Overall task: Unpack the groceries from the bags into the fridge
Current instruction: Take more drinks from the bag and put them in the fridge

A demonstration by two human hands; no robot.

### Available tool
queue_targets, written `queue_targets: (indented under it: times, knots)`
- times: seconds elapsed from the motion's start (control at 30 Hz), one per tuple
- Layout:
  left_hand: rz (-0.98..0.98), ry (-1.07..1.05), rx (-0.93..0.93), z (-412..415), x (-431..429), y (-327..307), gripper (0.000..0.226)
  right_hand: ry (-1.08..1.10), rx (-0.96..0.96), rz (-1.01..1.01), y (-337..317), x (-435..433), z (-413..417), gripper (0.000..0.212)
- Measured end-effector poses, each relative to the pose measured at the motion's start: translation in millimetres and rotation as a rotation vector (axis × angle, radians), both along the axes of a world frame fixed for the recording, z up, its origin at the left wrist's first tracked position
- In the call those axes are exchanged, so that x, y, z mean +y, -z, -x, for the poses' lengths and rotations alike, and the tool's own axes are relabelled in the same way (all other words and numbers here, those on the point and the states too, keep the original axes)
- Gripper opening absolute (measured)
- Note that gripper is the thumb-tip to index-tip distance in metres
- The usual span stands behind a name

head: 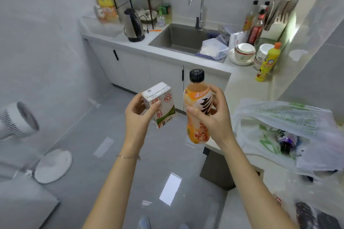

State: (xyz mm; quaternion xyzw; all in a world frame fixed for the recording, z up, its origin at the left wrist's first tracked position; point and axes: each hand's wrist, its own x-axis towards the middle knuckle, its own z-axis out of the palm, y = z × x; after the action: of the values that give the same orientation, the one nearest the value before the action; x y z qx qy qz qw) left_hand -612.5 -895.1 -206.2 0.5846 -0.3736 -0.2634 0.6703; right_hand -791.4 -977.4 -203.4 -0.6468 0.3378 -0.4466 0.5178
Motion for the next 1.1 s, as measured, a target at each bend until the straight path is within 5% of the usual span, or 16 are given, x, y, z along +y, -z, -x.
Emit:
queue_targets:
  times: [0.17, 0.47, 1.1]
  knots:
    - [0.033, -0.191, -0.049, -46.4, 79.6, -18.7, 0.034, -0.232, -0.001, 0.062, -16.5, 43.4, -78.7, 0.073]
    - [0.098, -0.551, -0.11, -141.1, 276.5, -58.2, 0.036, -0.549, -0.019, 0.131, -39.9, 190.2, -217.6, 0.064]
    - [0.087, -0.95, -0.145, -250.8, 622.7, -84.6, 0.027, -0.982, -0.098, 0.175, -79.1, 523.3, -393.2, 0.064]
